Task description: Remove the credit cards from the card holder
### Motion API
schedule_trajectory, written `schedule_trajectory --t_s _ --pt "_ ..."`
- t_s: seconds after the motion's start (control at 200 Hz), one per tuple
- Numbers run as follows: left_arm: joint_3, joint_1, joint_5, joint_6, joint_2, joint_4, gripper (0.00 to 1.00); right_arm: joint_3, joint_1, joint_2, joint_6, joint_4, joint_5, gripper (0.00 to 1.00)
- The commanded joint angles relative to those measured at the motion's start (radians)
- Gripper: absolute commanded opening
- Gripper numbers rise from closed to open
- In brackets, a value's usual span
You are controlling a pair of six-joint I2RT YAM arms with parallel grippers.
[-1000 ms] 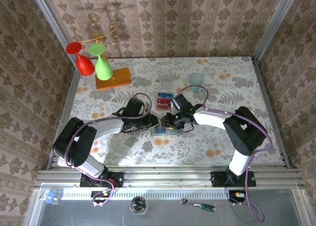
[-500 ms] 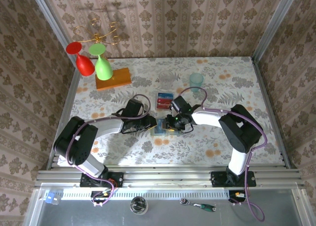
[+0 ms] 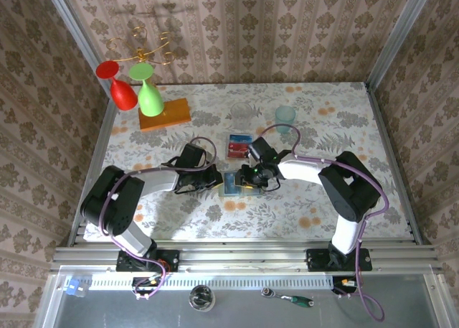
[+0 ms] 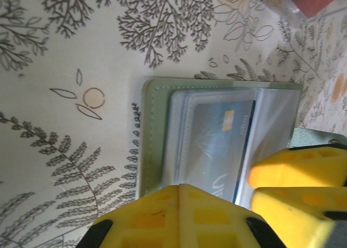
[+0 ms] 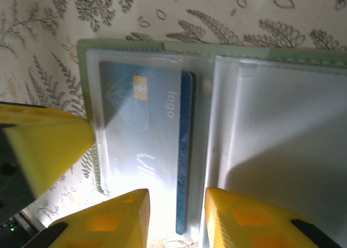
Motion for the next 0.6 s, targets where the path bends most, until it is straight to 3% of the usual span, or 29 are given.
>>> schedule_trajectory --t_s 0.0,0.595 --pt "0.029 0.006 0.026 0.027 0.022 -0.009 0.06 0.035 -0.005 -0.033 -0.005 -0.026 0.000 0.34" --pt "0.028 0.036 0.061 0.035 0.016 0.004 0.05 0.072 -0.010 0.036 0.005 -0.007 -0.034 0.34"
